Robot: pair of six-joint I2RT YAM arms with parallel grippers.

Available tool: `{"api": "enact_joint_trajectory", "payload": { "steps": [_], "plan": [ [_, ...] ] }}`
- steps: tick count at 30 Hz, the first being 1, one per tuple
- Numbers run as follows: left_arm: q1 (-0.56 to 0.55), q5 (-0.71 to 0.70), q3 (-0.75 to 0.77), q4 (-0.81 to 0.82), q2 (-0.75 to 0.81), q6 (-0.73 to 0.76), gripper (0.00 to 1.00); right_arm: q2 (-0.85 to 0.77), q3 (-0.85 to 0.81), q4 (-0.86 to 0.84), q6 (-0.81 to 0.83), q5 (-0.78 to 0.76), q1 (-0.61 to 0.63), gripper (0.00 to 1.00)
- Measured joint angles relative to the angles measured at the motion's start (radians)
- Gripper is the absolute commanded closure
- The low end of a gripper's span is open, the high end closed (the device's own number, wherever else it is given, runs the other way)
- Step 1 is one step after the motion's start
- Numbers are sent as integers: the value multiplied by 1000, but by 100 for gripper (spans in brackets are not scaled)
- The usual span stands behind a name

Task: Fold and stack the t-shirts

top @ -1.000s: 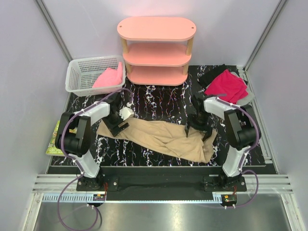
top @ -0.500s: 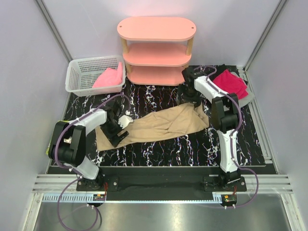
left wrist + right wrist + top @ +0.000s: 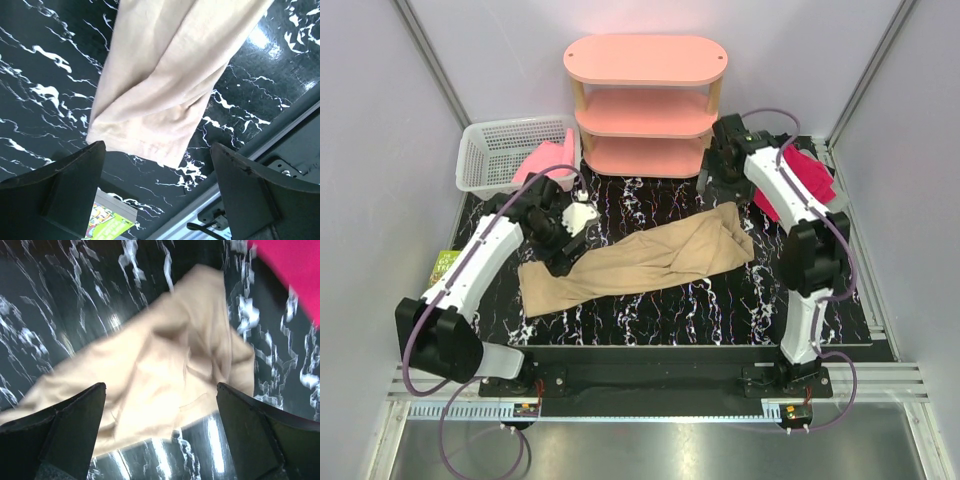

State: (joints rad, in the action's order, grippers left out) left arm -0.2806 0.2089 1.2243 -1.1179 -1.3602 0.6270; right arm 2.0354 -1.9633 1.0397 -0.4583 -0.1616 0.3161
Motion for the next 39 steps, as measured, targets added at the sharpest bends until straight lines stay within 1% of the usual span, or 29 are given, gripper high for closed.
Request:
{"api": "enact_joint_trajectory", "payload": {
  "steps": [1,4,7,10,14,17,21,25,39],
  "plan": [
    [0,-2,-5,4,-6,-2,9,-28,50,-2,-8,11,0,0],
    [0,-26,-71,49,-63,-12,10,-114,271,-45,-38,63,0,0],
    [0,-43,-117,79,-141,-21,10,-109,391,-74,-56,95,0,0],
    [0,-63,-126,105,-192,-27,11,-61,426,-80,-67,108,0,0],
    [0,-93,-145,163,-213,-32,11,15,406,-115,-71,111,-3,0],
    [7,-122,-206,208,-213,-31,11,73,385,-129,-71,110,-8,0],
    [29,-158,-293,237,-213,-29,11,101,344,-119,-70,117,-22,0],
    [44,-177,-363,259,-200,-28,11,149,270,-97,-69,122,-40,0],
    [43,-181,-548,320,26,-33,11,304,-2,-43,-64,161,-117,0]
  ]
}}
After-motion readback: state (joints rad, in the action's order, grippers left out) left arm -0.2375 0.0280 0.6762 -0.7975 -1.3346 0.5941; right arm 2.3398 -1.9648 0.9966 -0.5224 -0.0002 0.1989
